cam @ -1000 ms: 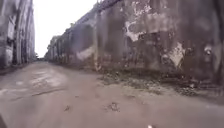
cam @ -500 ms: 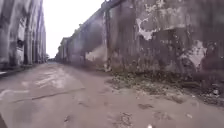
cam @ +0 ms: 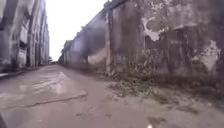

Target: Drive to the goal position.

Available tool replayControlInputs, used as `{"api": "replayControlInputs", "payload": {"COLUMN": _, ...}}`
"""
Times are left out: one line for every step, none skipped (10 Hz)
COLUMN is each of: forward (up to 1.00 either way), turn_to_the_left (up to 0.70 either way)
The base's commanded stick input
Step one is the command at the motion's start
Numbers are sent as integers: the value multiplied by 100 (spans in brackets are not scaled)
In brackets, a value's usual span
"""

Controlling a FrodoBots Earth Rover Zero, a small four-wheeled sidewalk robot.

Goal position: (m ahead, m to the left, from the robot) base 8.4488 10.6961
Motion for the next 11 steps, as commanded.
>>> {"api": "replayControlInputs", "payload": {"forward": 50, "turn_to_the_left": 0}}
{"api": "replayControlInputs", "payload": {"forward": 50, "turn_to_the_left": 0}}
{"api": "replayControlInputs", "payload": {"forward": 50, "turn_to_the_left": 0}}
{"api": "replayControlInputs", "payload": {"forward": 50, "turn_to_the_left": 0}}
{"api": "replayControlInputs", "payload": {"forward": 50, "turn_to_the_left": 0}}
{"api": "replayControlInputs", "payload": {"forward": 50, "turn_to_the_left": 0}}
{"api": "replayControlInputs", "payload": {"forward": 50, "turn_to_the_left": 0}}
{"api": "replayControlInputs", "payload": {"forward": 50, "turn_to_the_left": 0}}
{"api": "replayControlInputs", "payload": {"forward": 50, "turn_to_the_left": 19}}
{"api": "replayControlInputs", "payload": {"forward": 50, "turn_to_the_left": 50}}
{"api": "replayControlInputs", "payload": {"forward": 50, "turn_to_the_left": 50}}
